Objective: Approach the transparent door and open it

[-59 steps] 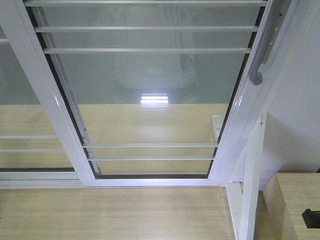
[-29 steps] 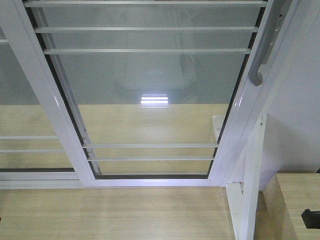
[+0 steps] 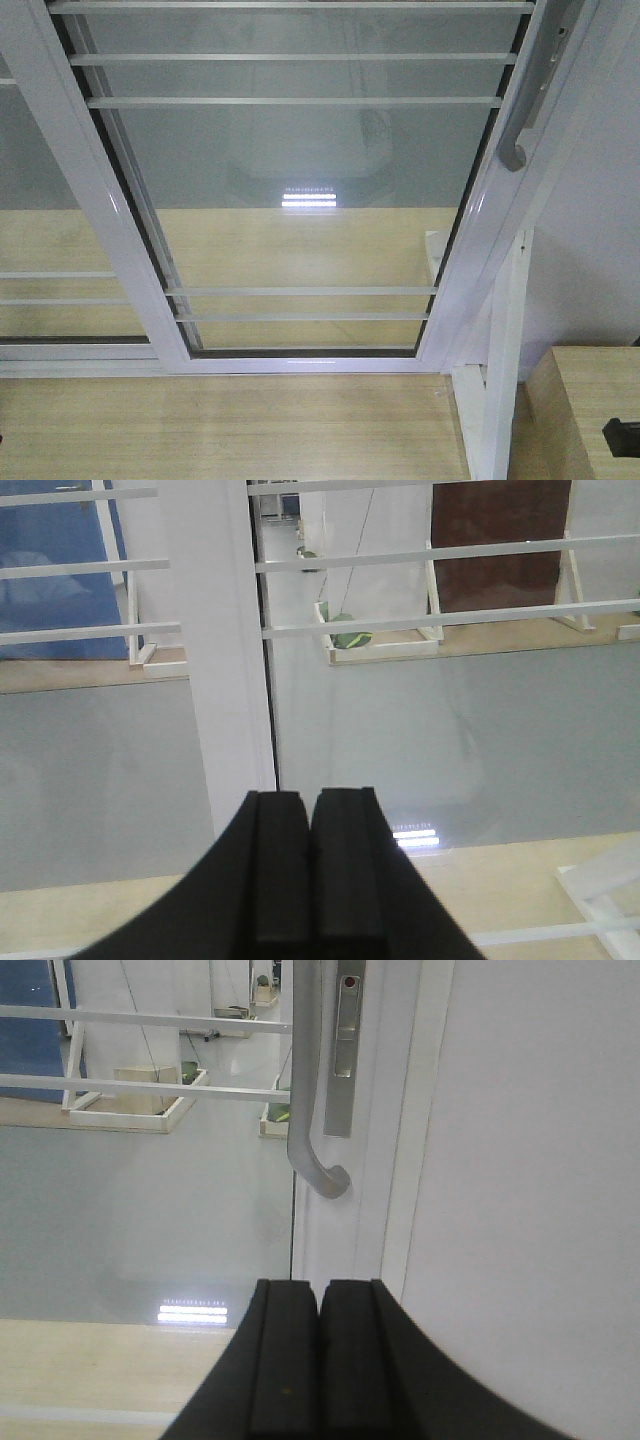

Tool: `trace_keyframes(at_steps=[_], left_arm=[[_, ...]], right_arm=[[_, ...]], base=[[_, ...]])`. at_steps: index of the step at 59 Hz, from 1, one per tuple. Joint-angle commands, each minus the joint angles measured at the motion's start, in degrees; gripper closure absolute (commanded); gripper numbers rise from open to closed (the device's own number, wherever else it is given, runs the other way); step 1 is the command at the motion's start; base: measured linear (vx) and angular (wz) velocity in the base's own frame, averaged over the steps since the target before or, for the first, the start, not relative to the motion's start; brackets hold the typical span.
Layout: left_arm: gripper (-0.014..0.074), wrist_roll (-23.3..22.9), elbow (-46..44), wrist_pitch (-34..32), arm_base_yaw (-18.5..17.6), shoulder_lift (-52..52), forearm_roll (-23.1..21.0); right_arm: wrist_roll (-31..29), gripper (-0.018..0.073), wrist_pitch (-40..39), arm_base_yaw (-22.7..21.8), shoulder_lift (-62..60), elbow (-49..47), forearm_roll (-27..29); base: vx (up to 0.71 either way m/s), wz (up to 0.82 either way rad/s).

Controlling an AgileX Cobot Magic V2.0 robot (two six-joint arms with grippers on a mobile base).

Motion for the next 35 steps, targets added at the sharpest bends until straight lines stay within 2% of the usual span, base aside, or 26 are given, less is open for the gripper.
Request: trace_keyframes(at_steps=[1, 12, 19, 27, 31, 35], left_arm=[[0.0602, -0.4, 1.7, -6.3, -0.5, 1.0, -0.5], [0.0602, -1.8, 1.7, -11.5, -0.6, 1.0, -0.5], [0.0602, -2.4, 1.6, -18.8, -0.6, 1.0, -0.7], [0.0602, -9.0, 0.2, -27.0, -0.6, 1.0, -1.9], [0.0602, -9.4, -2.2, -26.6, -0.6, 1.2, -1.4], [0.0602, -9.3, -5.5, -24.6, -0.6, 1.9, -0.1]], right_arm=[[0.1, 0.0567, -6.1, -0.2, 1.0, 0.6, 0.1], [0.1, 0.0567, -10.3, -0.2, 1.0, 0.6, 0.1], [0.1, 0.0567, -14.0, -0.2, 1.0, 0.6, 0.1], [0.6, 0.0567, -22.4, -0.2, 1.0, -1.4, 0.1], [0.5, 0.0565, -20.3, -0.2, 1.1, -5.1, 0.1], [0.5, 0.0564, -14.4, -0.2, 1.9, -11.3, 0.1]], base=[[0.00, 0.00], [0.00, 0.00], [0.00, 0.00], [0.00, 0.00], [0.00, 0.00], [0.00, 0.00]])
